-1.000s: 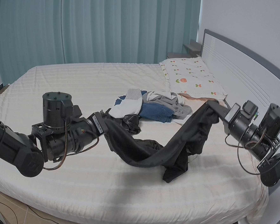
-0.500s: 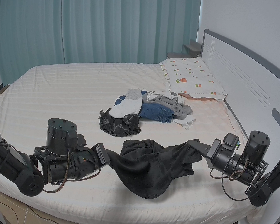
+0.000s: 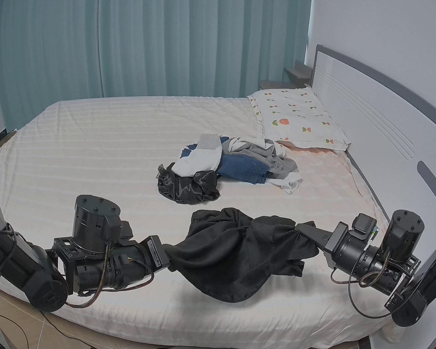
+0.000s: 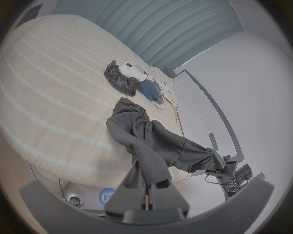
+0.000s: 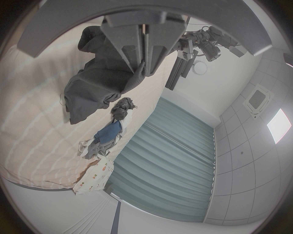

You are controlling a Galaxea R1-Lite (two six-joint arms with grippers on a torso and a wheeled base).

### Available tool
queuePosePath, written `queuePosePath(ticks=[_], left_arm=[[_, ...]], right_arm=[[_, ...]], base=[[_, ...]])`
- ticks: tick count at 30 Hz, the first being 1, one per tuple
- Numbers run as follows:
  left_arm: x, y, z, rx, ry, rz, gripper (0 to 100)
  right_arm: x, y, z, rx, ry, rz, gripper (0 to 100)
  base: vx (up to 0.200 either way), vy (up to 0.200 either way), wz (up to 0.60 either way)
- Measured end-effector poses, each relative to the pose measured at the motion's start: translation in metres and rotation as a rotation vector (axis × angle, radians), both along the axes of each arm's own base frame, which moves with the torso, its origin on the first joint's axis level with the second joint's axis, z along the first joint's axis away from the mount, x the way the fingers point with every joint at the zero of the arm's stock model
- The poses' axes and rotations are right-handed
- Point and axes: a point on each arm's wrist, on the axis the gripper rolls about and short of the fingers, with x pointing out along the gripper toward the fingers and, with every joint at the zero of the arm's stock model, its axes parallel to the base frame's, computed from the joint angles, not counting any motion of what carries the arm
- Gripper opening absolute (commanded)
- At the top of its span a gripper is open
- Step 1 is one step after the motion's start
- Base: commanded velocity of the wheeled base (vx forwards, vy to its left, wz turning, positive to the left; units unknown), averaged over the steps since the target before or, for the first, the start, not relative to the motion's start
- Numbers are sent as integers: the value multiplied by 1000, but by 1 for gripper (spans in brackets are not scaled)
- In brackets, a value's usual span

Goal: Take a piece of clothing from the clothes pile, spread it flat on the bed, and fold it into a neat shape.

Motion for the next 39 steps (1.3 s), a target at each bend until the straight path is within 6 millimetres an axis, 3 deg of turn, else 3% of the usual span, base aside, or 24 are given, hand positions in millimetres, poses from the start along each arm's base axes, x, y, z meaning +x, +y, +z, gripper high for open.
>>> queuePosePath(ticks=[4,20,25,39], left_arm=[[-1,0,0,-10,9,8,0],[13,10,13,-125,-2,117,0],[16,11,15,-149,2,140,0],[20,25,27,-178,-37,198,0]], right_arm=[[0,0,0,-1,0,-3,0],[5,3,6,1,-27,-60,0],[8,11,11,5,-55,-125,0],[17,36,20,-3,-152,-93,0]], base=[[0,0,0],[0,200,0],[0,200,0],[0,200,0]])
